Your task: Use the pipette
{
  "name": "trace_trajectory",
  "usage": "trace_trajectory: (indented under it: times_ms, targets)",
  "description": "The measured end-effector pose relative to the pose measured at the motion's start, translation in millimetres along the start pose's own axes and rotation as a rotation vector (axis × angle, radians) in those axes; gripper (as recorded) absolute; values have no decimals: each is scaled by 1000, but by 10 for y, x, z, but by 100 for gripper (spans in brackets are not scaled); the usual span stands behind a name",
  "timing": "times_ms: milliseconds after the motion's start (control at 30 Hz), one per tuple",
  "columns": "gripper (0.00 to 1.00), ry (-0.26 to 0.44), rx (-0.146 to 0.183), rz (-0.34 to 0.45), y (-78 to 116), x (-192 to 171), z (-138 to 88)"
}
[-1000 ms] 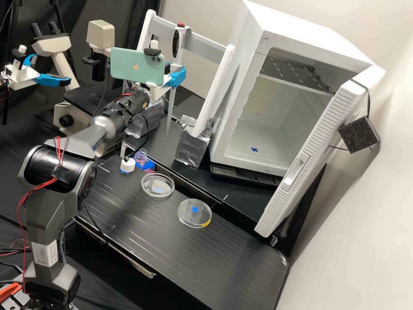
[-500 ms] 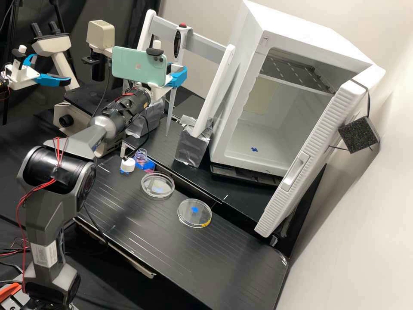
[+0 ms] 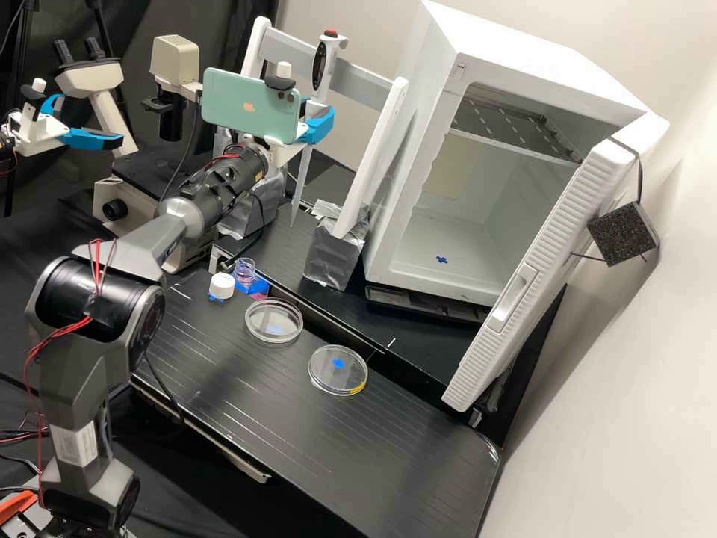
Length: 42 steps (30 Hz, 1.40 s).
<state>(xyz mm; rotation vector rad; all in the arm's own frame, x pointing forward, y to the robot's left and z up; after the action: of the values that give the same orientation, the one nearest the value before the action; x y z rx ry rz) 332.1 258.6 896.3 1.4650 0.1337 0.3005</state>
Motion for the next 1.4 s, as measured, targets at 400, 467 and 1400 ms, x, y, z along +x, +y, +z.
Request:
trace_trajectory:
  times_ms: [400,467,1400]
  targets:
    - [0,23,137,145,272,-364,54]
    - [0,33,149,151,270,-443,76]
    - [0,58,226,128,-49,-1194,379]
